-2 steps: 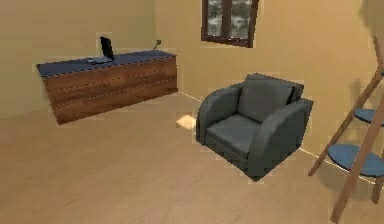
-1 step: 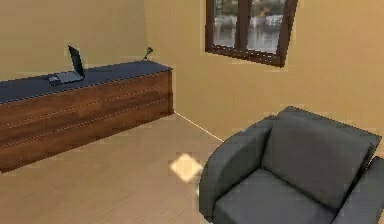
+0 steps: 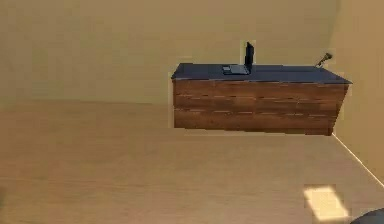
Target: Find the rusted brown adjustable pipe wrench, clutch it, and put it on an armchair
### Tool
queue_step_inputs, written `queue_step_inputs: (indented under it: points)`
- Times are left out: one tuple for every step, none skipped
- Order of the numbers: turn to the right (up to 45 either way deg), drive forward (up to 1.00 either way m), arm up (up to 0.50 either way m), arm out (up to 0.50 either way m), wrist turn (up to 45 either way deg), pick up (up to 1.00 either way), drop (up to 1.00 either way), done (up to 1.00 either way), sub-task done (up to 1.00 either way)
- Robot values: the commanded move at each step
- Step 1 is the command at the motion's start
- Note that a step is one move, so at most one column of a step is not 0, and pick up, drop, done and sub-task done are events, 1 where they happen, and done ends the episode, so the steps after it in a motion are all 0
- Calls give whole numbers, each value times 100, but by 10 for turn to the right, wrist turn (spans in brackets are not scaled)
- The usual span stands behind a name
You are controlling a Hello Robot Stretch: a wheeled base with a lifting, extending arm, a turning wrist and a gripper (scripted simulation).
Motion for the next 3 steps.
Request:
queue_step_inputs:
  points:
    - [-330, 0, 0, 0, 0, 0, 0, 0, 0]
    - [0, 100, 0, 0, 0, 0, 0, 0, 0]
    - [-60, 0, 0, 0, 0, 0, 0, 0, 0]
